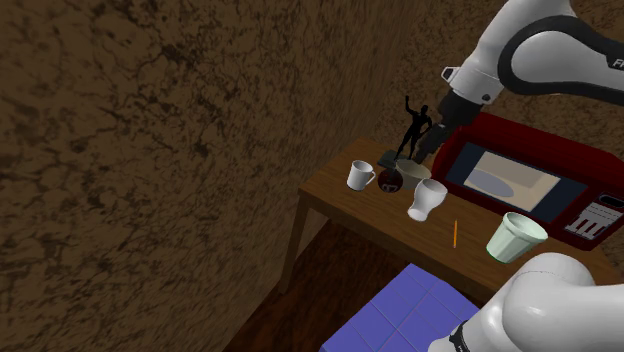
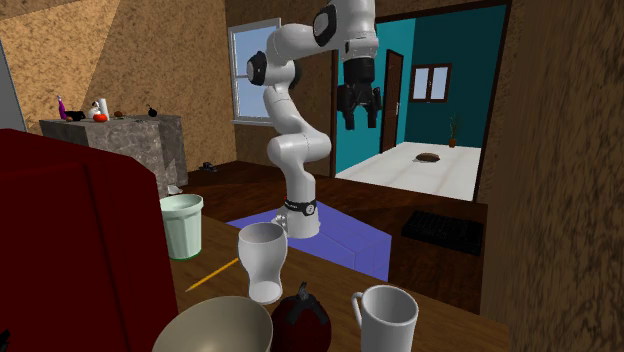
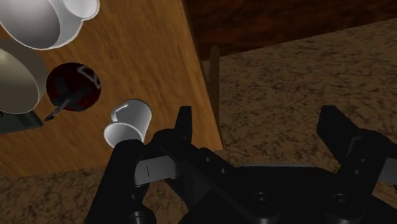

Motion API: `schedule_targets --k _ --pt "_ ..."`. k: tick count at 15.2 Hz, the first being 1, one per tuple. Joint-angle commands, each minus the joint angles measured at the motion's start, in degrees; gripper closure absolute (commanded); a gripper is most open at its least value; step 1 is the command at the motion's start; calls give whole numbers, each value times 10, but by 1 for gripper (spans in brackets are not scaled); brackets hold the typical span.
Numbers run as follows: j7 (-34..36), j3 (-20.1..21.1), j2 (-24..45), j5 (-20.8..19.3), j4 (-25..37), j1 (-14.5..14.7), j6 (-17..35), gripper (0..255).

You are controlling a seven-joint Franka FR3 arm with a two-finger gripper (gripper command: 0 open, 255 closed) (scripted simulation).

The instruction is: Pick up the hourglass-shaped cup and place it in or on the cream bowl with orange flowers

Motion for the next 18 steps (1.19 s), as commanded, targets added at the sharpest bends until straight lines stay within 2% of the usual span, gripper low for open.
schedule_targets --k 1,9,18 --pt "-26 -23 7 -12 -14 -6 16 0" --pt "-129 -122 65 -58 -51 -33 88 0" --pt "-253 -237 191 -85 -40 -48 180 0"
